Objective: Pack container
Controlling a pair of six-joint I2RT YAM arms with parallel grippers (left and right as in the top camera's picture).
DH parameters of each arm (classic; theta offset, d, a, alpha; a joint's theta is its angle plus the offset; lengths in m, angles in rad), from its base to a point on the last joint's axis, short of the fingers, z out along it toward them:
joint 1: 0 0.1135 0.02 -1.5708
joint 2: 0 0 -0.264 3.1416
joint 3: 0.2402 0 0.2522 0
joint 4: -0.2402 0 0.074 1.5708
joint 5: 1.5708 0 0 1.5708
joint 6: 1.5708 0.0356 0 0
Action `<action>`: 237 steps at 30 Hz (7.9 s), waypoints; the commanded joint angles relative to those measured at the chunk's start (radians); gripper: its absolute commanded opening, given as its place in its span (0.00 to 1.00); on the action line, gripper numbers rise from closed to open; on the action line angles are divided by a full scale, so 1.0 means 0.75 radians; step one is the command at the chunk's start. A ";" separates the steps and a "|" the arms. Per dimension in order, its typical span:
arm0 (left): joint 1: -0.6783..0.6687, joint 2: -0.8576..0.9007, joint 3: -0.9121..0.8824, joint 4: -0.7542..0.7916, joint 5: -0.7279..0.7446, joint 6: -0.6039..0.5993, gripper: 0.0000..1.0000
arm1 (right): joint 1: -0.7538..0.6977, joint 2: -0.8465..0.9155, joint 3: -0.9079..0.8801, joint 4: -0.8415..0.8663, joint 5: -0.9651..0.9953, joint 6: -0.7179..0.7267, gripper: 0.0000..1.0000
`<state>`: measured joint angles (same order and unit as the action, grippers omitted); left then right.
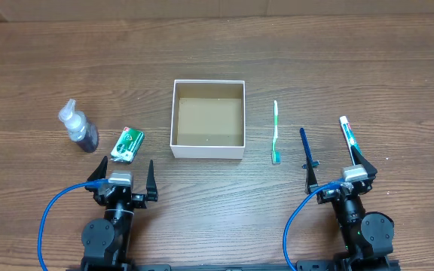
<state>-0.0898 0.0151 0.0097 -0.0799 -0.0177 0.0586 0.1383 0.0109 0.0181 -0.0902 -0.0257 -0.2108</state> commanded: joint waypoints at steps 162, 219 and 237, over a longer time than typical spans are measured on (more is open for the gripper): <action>-0.566 2.819 2.728 -1.322 0.049 -0.503 0.04 | -0.073 1.358 1.369 -1.059 -0.038 0.452 1.00; 0.197 2.326 1.862 -1.315 -0.052 -0.056 1.00 | -0.073 1.359 1.369 -1.064 -0.038 0.452 1.00; 0.197 2.637 1.656 -1.010 0.105 0.157 0.98 | -0.073 1.365 1.369 -1.066 -0.038 0.452 1.00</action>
<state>0.0589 1.9545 1.2552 -0.8364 -0.0166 0.1352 0.0864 1.0370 1.0134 -0.8917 -0.0525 0.1238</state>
